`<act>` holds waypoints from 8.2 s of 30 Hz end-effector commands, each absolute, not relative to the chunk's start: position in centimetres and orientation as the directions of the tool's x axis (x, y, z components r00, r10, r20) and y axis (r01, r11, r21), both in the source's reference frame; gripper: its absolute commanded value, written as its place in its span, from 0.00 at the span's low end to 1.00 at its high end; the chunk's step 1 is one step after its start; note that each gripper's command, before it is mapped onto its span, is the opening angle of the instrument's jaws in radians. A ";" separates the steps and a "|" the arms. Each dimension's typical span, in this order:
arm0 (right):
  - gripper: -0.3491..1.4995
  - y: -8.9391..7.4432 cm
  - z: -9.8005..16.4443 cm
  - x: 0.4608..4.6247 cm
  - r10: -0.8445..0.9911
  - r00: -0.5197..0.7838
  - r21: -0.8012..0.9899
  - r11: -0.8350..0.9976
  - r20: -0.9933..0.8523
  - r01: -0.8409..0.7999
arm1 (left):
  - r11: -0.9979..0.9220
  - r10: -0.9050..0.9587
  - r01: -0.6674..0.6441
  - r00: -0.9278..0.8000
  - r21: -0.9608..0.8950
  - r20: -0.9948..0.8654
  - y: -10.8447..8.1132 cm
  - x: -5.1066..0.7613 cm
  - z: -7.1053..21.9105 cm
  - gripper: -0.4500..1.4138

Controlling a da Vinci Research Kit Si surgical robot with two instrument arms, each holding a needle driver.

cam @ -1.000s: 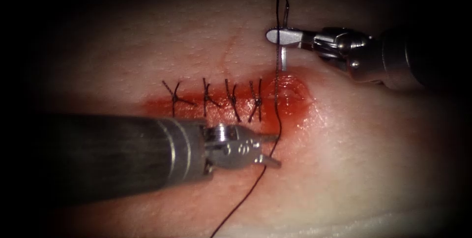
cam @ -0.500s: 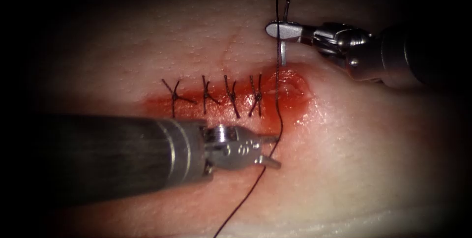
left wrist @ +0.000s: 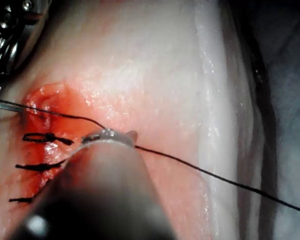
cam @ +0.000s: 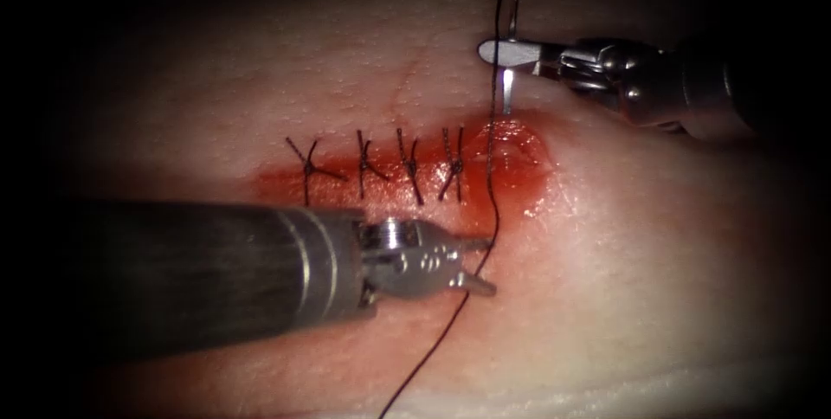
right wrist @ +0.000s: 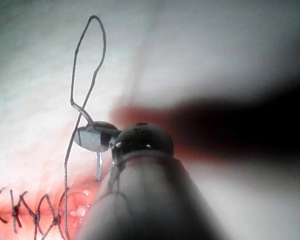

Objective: Wound Closure
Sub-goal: Throw the suture through the top face of the cut, then use the right needle driver to pull the needle through the tissue, then hand the needle back over to the right needle driver.

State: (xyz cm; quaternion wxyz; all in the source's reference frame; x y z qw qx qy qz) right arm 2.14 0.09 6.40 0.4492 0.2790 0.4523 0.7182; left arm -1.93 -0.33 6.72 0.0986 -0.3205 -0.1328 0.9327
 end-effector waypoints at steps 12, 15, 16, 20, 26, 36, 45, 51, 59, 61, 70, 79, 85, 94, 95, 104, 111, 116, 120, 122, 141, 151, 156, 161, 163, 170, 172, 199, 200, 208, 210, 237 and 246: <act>0.00 -0.3 6.4 2.55 0.798 -0.209 0.786 -0.598 0.565 -0.159 | -0.945 0.268 -0.096 -0.775 -0.312 -0.572 -0.3 -1.99 6.8 0.31; 0.00 -0.4 6.3 2.67 0.783 -0.165 0.780 -0.618 0.600 -0.096 | -0.945 0.268 -0.096 -0.775 -0.312 -0.572 -0.3 -1.99 6.8 0.31; 0.00 -0.4 6.3 2.70 0.777 -0.158 0.777 -0.625 0.609 -0.078 | -0.945 0.268 -0.096 -0.775 -0.312 -0.572 -0.3 -1.99 6.8 0.31; 0.00 -0.5 6.2 2.76 0.769 -0.130 0.769 -0.637 0.627 -0.058 | -0.945 0.268 -0.096 -0.775 -0.312 -0.572 -0.3 -1.99 6.8 0.31; 0.00 -0.6 6.2 2.70 0.758 -0.136 0.763 -0.646 0.638 -0.021 | -0.945 0.268 -0.096 -0.775 -0.313 -0.572 -0.3 -1.99 6.8 0.31; 0.84 -0.4 6.3 2.64 0.915 -0.358 0.966 -0.238 0.188 -0.100 | -0.945 0.268 -0.096 -0.775 -0.314 -0.572 -0.3 -1.99 6.7 0.31; 0.86 -0.2 6.3 2.40 0.924 -0.267 0.894 0.141 -0.273 -0.424 | -0.945 0.268 -0.095 -0.775 -0.314 -0.572 -0.3 -1.98 6.7 0.30; 0.83 -0.3 6.3 2.40 0.939 -0.148 0.849 0.203 -0.310 -0.488 | -0.945 0.268 -0.095 -0.775 -0.314 -0.572 -0.3 -1.99 6.7 0.30; 0.80 -0.3 6.3 2.37 0.936 -0.135 0.834 0.217 -0.325 -0.508 | -0.945 0.267 -0.094 -0.775 -0.314 -0.573 -0.3 -1.97 6.7 0.30; 0.76 -0.2 6.3 2.33 0.935 -0.137 0.833 0.216 -0.326 -0.509 | -0.945 0.267 -0.094 -0.775 -0.314 -0.573 -0.3 -1.98 6.7 0.30; 0.00 -0.3 6.3 2.25 0.931 -0.142 0.822 0.215 -0.335 -0.528 | -0.945 0.268 -0.095 -0.775 -0.314 -0.572 -0.3 -1.98 6.7 0.30; 0.00 -0.3 6.3 2.38 0.988 -0.157 0.887 -0.077 0.006 -0.455 | -0.945 0.267 -0.094 -0.775 -0.314 -0.573 -0.3 -1.97 6.7 0.30; 0.00 -0.6 6.2 2.36 0.974 -0.124 0.896 -0.222 0.188 -0.384 | -0.945 0.267 -0.094 -0.775 -0.314 -0.573 -0.3 -1.97 6.7 0.30; 0.00 -0.9 5.9 2.48 0.968 -0.051 0.927 -0.250 0.245 -0.280 | -0.945 0.267 -0.093 -0.775 -0.314 -0.573 -0.3 -1.97 6.7 0.30; 0.00 -1.0 5.9 2.49 0.968 -0.045 0.930 -0.248 0.245 -0.272 | -0.945 0.267 -0.093 -0.775 -0.314 -0.573 -0.3 -1.97 6.7 0.30; 0.71 -0.8 5.9 2.15 0.979 -0.109 0.921 0.119 -0.170 -0.371 | -0.949 0.247 -0.073 -0.775 -0.306 -0.582 -0.3 -1.94 6.7 0.30; 0.89 -0.4 6.2 1.41 0.933 -0.112 0.831 0.246 -0.343 -0.499 | -0.968 0.183 -0.021 -0.737 -0.249 -0.651 -0.3 -1.99 6.4 0.32; 0.85 -0.4 6.4 1.05 0.923 -0.122 0.806 0.249 -0.366 -0.536 | -0.973 0.181 -0.025 -0.702 -0.230 -0.689 -0.3 -1.95 6.3 0.32; 0.90 -0.4 6.4 0.98 0.914 -0.142 0.780 0.235 -0.381 -0.580 | -0.977 0.199 -0.070 -0.636 -0.201 -0.746 -0.1 -1.86 6.1 0.40; 0.89 -0.4 6.4 1.01 0.913 -0.148 0.779 0.231 -0.381 -0.583 | -0.977 0.209 -0.092 -0.619 -0.194 -0.757 -0.1 -1.84 6.1 0.43; 0.67 -0.6 6.4 1.14 0.912 -0.134 0.797 0.259 -0.388 -0.545 | -0.979 0.201 -0.150 -0.567 -0.139 -0.799 -0.1 -1.69 5.6 0.62; 0.65 -0.7 6.5 1.14 0.906 -0.136 0.795 0.270 -0.401 -0.543 | -0.982 0.152 0.034 -0.431 -0.184 -0.889 0.1 -1.93 6.1 0.32; 0.64 -0.7 6.6 1.15 0.901 -0.140 0.794 0.277 -0.410 -0.542 | -0.983 0.123 0.079 -0.389 -0.166 -0.913 0.2 -2.01 6.3 0.30; 0.63 -0.8 6.6 1.16 0.901 -0.135 0.790 0.281 -0.413 -0.545 | -0.985 0.131 0.056 -0.397 -0.166 -0.908 0.2 -2.05 6.4 0.35; 0.63 -0.8 6.6 1.16 0.900 -0.135 0.790 0.281 -0.414 -0.545 | -0.984 0.138 0.044 -0.407 -0.170 -0.903 0.2 -2.05 6.4 0.36; 0.54 -0.9 6.6 1.20 0.897 -0.135 0.786 0.285 -0.420 -0.549 | -0.958 0.246 0.031 -0.421 -0.285 -0.873 0.1 -2.10 6.7 0.00; 0.54 -0.9 6.6 1.21 0.897 -0.136 0.785 0.285 -0.421 -0.550 | -0.944 0.280 0.049 -0.403 -0.326 -0.871 0.1 -2.08 6.7 0.00; 0.44 -1.2 6.6 1.50 0.915 -0.108 0.815 0.286 -0.388 -0.505 | -0.414 0.841 0.112 -0.332 -0.903 -0.427 0.1 -1.83 5.7 0.00; 0.48 -1.2 6.6 1.50 0.916 -0.103 0.814 0.287 -0.387 -0.506 | -0.488 0.801 0.164 -0.307 -0.857 -0.515 0.1 -1.81 5.7 0.00; 0.55 -1.4 6.6 1.48 0.888 -0.027 0.775 0.386 -0.459 -0.501 | -0.866 0.440 0.187 -0.159 -0.465 -0.884 0.3 -1.55 5.4 0.00; 0.49 -1.4 6.6 1.48 0.876 -0.005 0.760 0.416 -0.482 -0.499 | -0.906 0.369 0.162 -0.152 -0.391 -0.917 0.4 -1.53 5.3 0.00; 0.79 -1.6 5.4 1.93 0.857 -0.041 0.747 0.422 -0.513 -0.514 | -0.998 -0.035 -0.057 -0.053 0.038 -0.998 1.0 -1.16 4.3 0.00; 0.81 -1.4 5.1 1.92 0.947 -0.215 0.903 0.136 -0.240 -0.408 | -0.993 -0.117 -0.022 -0.078 0.119 -0.990 0.4 -1.47 5.1 0.00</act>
